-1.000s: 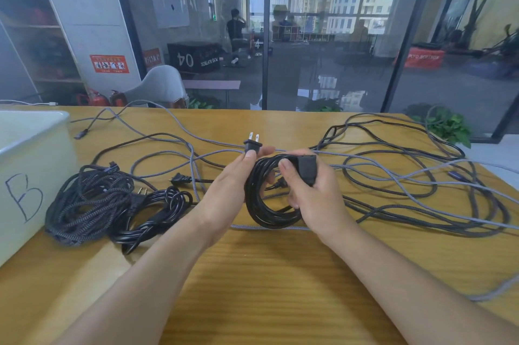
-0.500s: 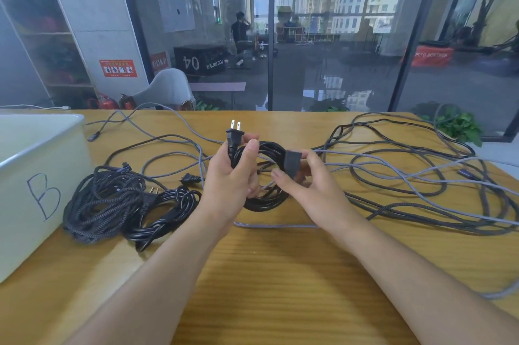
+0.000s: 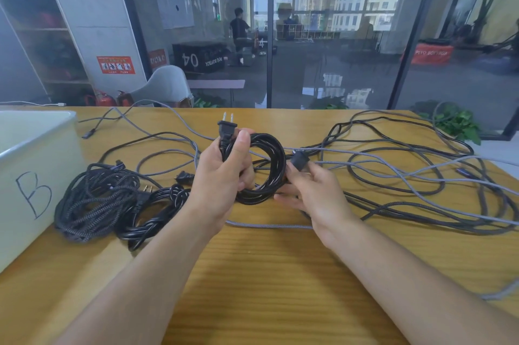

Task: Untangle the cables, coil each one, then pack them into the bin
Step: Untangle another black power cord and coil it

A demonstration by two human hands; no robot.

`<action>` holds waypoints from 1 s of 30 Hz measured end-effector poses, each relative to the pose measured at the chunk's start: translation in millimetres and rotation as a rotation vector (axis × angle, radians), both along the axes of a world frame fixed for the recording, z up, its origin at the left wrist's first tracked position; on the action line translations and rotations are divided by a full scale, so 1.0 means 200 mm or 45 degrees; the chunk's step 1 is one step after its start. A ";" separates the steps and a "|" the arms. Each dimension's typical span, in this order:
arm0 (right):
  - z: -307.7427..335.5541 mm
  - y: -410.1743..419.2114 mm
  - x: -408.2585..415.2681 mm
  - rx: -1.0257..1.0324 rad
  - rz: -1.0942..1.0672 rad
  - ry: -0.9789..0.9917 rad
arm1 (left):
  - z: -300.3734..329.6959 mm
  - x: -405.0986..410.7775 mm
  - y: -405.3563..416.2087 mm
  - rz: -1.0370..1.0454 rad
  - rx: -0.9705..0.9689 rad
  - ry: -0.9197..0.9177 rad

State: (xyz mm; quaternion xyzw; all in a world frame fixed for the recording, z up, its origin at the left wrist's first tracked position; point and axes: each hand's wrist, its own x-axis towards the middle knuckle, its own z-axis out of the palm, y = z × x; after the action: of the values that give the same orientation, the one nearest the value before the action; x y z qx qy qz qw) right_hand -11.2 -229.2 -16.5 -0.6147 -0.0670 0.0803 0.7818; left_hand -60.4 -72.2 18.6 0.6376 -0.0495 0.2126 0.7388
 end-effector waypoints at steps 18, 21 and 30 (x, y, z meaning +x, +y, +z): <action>0.03 0.03 -0.06 0.440 0.208 0.104 | 0.02 -0.05 -0.07 -0.335 -0.108 0.097; 0.08 0.00 -0.07 0.377 0.047 0.013 | 0.02 -0.06 -0.11 -0.486 -0.195 0.153; 0.19 -0.10 -0.04 0.298 -0.165 -0.215 | -0.02 -0.01 -0.04 -0.225 0.113 0.297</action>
State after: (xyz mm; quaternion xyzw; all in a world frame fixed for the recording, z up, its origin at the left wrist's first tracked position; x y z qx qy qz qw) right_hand -19.0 -248.5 20.7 -0.5271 -0.1017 -0.0305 0.8432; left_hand -62.9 -81.1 14.0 0.6832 -0.0288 0.0688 0.7264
